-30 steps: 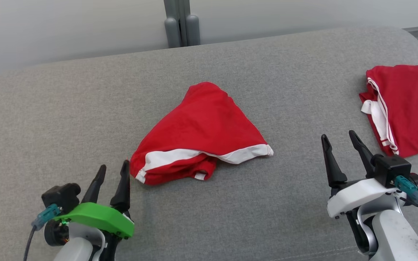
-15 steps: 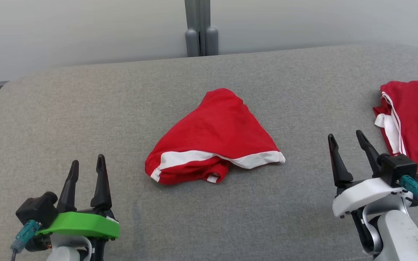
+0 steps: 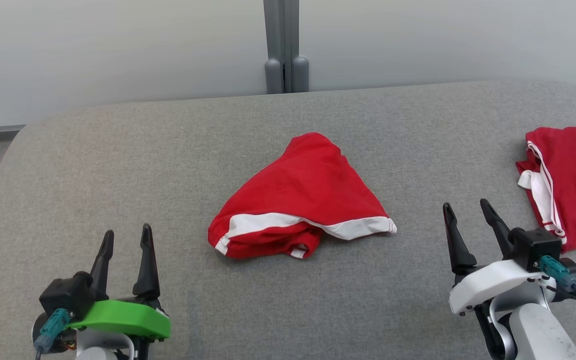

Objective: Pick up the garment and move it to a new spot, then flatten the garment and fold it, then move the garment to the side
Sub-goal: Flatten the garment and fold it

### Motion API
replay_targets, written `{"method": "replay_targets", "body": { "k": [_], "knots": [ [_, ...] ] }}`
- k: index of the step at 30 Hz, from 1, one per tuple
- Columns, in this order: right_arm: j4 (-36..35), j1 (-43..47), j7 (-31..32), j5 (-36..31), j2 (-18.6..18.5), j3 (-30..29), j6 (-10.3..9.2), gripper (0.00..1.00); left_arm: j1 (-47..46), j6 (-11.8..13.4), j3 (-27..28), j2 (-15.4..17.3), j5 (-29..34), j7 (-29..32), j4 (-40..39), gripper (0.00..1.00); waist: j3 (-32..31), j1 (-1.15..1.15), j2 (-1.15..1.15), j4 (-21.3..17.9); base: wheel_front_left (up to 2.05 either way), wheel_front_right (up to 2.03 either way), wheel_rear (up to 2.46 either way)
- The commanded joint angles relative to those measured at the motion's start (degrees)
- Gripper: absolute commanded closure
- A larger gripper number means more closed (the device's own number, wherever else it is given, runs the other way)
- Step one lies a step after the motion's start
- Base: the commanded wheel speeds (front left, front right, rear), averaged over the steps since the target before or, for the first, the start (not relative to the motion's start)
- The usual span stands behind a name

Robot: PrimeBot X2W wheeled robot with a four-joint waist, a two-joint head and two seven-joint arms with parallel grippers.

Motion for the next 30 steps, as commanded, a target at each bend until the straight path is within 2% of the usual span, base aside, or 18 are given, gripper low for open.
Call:
{"method": "replay_targets", "body": {
  "k": [1, 18, 23, 30],
  "knots": [
    [0.33, 0.43, -0.49, 0.3, 0.01, -0.17, -0.06, 0.0, -0.34, -0.28, 0.41, -0.09, 0.98, -0.14, 0.62, 0.0, -0.07, 0.0, 0.0, 0.0, 0.0, 0.0, 0.0],
    [1.3, -1.4, 0.15, 0.74, -0.42, 0.69, -0.06, 0.0, -1.9, -0.8, -1.37, -0.64, -0.83, -0.15, 4.78, 0.0, 0.88, 0.0, 0.0, -0.3, 0.0, 0.0, 0.0],
    [3.69, -5.2, 6.42, 5.23, -0.68, 4.86, -0.06, 0.0, -4.35, -0.75, -5.8, -0.66, -7.0, 1.3, 12.32, 0.0, 1.66, 0.0, 0.0, -0.6, 0.0, 0.0, 0.0],
    [12.66, -11.9, 14.8, 11.59, 0.15, 9.71, -0.05, 0.0, -8.72, -0.76, -14.23, -0.62, -19.99, 6.61, 18.28, 0.0, 2.62, 0.0, 0.0, -0.36, 0.0, 0.0, 0.0]
  ]
}}
